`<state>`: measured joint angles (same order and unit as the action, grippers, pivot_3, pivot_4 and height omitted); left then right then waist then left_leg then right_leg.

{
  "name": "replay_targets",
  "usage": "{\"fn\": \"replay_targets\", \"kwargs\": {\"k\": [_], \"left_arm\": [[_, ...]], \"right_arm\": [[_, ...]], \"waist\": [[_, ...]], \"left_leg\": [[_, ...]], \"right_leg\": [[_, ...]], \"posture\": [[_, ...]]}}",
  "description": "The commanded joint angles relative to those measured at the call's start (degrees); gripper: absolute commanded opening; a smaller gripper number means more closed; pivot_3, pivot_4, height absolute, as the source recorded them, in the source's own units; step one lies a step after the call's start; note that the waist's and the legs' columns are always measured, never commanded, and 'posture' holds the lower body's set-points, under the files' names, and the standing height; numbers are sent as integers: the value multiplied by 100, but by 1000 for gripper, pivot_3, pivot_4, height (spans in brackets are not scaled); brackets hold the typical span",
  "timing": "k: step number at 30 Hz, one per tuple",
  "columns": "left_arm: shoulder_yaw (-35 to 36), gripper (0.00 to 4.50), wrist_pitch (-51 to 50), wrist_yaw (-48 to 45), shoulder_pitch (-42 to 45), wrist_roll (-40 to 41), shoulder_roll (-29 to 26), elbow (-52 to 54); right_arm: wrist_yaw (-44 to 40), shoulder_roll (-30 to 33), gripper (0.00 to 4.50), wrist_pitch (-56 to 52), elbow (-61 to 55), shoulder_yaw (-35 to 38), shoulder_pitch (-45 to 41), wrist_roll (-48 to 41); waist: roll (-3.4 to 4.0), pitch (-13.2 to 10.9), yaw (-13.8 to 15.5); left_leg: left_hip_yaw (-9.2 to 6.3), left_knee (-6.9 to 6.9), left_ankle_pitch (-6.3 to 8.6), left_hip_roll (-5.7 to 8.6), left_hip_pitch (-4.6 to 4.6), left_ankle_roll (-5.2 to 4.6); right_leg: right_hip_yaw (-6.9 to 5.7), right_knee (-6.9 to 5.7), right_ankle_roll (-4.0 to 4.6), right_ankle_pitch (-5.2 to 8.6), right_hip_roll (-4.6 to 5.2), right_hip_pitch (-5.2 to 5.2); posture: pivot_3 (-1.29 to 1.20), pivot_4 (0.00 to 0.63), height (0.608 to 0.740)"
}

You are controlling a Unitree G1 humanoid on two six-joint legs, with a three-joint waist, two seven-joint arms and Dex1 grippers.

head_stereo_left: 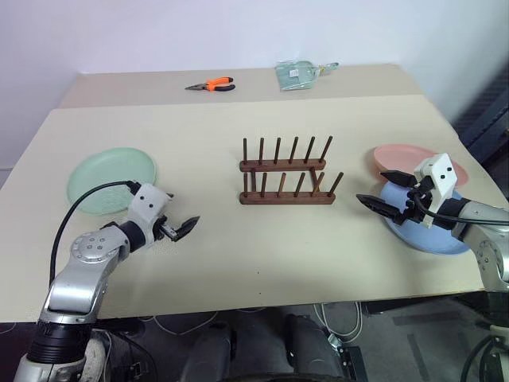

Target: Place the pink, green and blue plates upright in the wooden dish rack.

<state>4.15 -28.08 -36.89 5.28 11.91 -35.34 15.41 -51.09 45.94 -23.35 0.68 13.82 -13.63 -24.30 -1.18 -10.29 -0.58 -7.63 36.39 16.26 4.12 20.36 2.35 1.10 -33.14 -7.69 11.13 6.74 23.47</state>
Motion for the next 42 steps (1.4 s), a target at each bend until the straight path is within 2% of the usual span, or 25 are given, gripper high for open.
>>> {"fn": "replay_targets", "kwargs": {"k": [1,5,10,15,19,21,24,27,33,42], "left_arm": [[31,4459,56,2,68,16,-30,159],[-107,4459,160,68,224,-95,52,-78],[-326,4459,115,-382,621,156,71,-348],[-1020,4459,689,-1112,1349,-116,130,-1477],[-1577,4459,1338,-1511,2183,-439,522,-2758],[-1760,4459,1528,-1521,2779,-566,998,-3668],[-1964,4459,1812,-1694,3261,-763,1422,-4540],[-1989,3599,2028,-1729,3494,-852,1749,-5088],[-1993,791,2203,-1992,3299,-887,1830,-4924],[-2282,759,1463,-3119,2186,-520,870,-2279]], "right_arm": [[10,14,4500,108,-189,22,-113,31],[54,-85,4500,132,-138,-100,-191,105],[20,-116,4500,-357,-774,-134,11,-209],[311,-312,4500,-708,-1707,-258,543,-327],[600,-549,4500,-827,-2106,-352,777,-316],[672,-568,4500,-819,-2159,-285,856,-291],[804,-555,4500,-869,-2349,-179,956,-310],[959,-565,4500,-899,-2554,-92,1120,-296],[1121,-500,4500,-1026,-2959,30,1509,-333],[578,153,4500,-1298,-2939,673,2184,-539]], "waist": [[0,0,0],[0,0,2],[0,0,10],[-1,2,27],[-1,2,71],[0,3,140],[0,3,166],[0,4,155],[1,7,138],[13,13,144]], "left_leg": [[0,0,0,0,0,0],[0,0,0,0,-1,0],[-1,2,0,1,2,0],[-2,2,0,2,1,0],[-2,9,0,3,3,0],[0,17,0,5,4,0],[-8,47,6,9,19,-10],[-6,56,11,11,18,-17],[-6,58,12,9,15,-19],[-2,57,16,3,13,-24]], "right_leg": [[0,0,-1,1,0,0],[0,0,-2,2,0,-1],[-1,0,1,-1,0,1],[-3,-2,-7,4,-1,-1],[-4,0,-9,6,0,-2],[-3,-2,-9,5,0,-3],[-9,-1,-11,5,0,-8],[-8,-1,-23,6,3,-15],[-7,-3,-30,8,3,-17],[-5,-4,-26,12,3,-17]], "posture": [[0,150,740],[0,150,740],[0,150,740],[0,150,740],[0,150,740],[0,150,740],[0,150,740],[0,150,740],[0,150,740],[0,150,740]]}}
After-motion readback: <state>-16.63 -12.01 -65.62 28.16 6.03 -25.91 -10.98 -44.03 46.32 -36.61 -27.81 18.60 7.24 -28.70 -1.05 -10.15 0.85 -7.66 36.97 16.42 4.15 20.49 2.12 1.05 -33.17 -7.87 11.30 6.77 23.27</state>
